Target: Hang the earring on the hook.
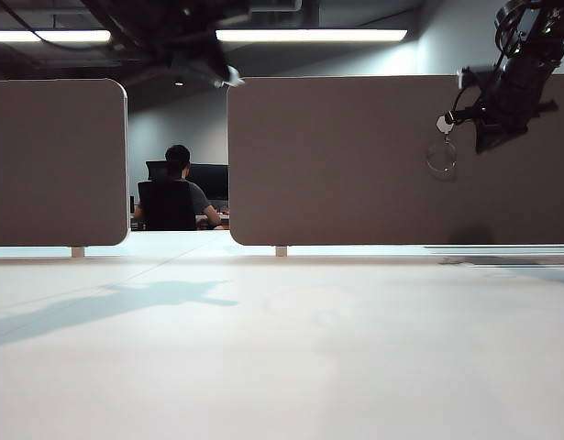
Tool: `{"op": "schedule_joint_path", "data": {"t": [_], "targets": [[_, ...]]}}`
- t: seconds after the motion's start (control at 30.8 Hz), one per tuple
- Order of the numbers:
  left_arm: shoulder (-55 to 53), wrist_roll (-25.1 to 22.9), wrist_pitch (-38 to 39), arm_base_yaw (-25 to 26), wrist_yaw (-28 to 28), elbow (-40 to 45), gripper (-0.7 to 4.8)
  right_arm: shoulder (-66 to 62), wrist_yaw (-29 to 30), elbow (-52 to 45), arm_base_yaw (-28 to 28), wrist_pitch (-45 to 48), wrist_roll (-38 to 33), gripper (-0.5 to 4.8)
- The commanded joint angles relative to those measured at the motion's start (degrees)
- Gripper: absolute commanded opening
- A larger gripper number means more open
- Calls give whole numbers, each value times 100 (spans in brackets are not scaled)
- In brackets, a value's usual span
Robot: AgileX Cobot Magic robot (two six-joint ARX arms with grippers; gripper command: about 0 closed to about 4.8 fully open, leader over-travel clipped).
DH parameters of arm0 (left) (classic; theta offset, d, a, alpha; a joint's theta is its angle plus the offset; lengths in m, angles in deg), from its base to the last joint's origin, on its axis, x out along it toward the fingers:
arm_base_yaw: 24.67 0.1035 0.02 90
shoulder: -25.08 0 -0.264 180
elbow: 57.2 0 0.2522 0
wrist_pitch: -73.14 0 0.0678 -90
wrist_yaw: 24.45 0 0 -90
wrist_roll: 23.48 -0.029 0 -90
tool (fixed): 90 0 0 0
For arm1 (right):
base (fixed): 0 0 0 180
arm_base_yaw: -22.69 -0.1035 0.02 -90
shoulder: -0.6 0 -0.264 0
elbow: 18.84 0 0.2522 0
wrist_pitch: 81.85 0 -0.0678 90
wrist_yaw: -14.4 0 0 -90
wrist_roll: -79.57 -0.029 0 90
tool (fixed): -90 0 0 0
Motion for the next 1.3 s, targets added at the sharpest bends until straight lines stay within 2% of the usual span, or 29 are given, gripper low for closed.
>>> {"op": "schedule_joint_path", "data": {"t": [0.03, 0.26, 0.39, 0.49, 0.59, 0.72, 0.88, 0.98, 1.17, 1.3], "targets": [[481, -15, 457, 0, -212, -26, -5, 457, 328, 22, -160, -323, -138, -3], [1967, 31, 1169, 0, -393, -20, -5, 1589, 216, 20, -774, -459, -92, -3], [3008, 31, 2017, 0, -411, -15, -5, 2282, 219, -66, -1115, -684, 22, -3], [3783, 33, 2533, 0, -374, 83, -5, 2894, 245, -544, -1296, -645, 35, -3], [4763, 129, 2778, 0, -367, 404, -6, 3713, 494, -1491, -1394, -505, 35, -3], [6022, 181, 2754, 0, -382, 953, -5, 5147, 540, -3353, -1650, 140, 4, -3], [6996, 238, 3191, 0, -149, 1451, -5, 6894, 518, -5440, -2026, 560, -107, -3], [7307, 442, 3292, 0, -142, 1779, -5, 7860, 516, -6555, -2166, 710, -149, -2], [7493, 949, 3239, 0, 466, 2564, -6, 9722, 518, -8723, -2229, 1316, -614, -2], [7493, 953, 2577, -2, 728, 3388, -5, 10721, 741, -9965, -2232, 1768, -1073, -2]]}}
